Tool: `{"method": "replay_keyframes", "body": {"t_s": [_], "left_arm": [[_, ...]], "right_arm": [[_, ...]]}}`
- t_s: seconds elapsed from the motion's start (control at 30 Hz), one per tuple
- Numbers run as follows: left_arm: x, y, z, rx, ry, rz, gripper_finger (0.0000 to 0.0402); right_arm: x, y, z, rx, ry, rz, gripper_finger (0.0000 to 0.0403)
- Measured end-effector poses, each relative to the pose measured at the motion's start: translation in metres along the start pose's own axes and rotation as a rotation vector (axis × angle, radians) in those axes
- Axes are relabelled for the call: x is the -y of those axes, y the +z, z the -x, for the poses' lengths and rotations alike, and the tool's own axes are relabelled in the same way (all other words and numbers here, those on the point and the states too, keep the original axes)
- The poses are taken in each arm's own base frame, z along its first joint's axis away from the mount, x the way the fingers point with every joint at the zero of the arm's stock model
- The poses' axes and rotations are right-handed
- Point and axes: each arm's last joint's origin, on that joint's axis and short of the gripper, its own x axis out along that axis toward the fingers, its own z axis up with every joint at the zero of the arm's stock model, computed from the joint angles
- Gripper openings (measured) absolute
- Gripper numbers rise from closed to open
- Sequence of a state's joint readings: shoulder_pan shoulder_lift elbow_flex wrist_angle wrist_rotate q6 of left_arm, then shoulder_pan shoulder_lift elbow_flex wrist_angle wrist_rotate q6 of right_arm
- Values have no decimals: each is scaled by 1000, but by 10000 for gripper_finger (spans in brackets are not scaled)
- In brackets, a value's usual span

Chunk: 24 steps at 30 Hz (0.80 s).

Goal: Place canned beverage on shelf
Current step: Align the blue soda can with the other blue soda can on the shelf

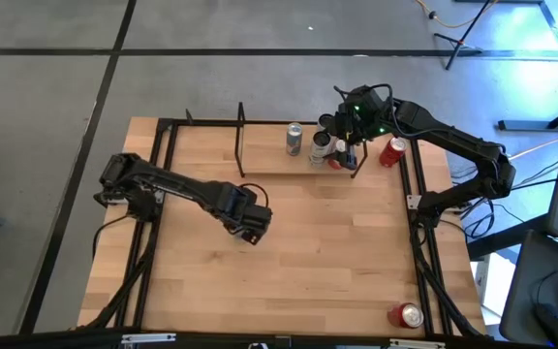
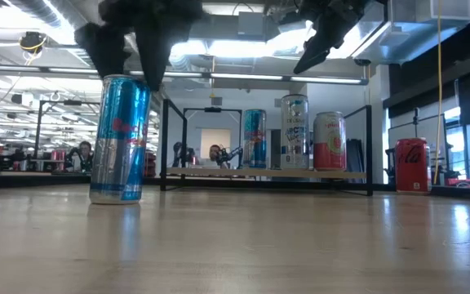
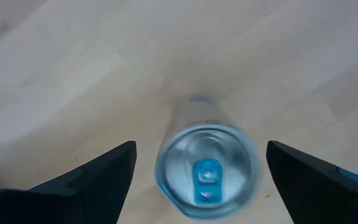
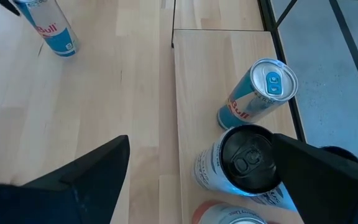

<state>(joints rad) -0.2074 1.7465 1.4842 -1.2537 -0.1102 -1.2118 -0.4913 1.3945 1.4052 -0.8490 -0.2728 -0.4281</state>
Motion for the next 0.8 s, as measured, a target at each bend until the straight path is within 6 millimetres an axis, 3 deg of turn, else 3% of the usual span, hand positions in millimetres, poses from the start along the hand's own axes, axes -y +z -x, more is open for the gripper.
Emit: {"method": "replay_keyframes", "body": {"t_s": [0.23, 0.5, 0.6, 0.8], "left_arm": [[-2, -4, -18, -32, 14, -34, 320], [-3, 5, -20, -20, -17, -234, 202], [-3, 14, -13, -7, -26, -329, 198], [-4, 53, 23, 96, -125, -465, 198]], "right_arm": [[0, 0, 0, 1, 0, 0, 376], [-1, -2, 1, -21, 9, 26, 376], [-4, -3, 9, -13, -5, 44, 376], [-10, -3, 36, 21, -91, 61, 376]]}}
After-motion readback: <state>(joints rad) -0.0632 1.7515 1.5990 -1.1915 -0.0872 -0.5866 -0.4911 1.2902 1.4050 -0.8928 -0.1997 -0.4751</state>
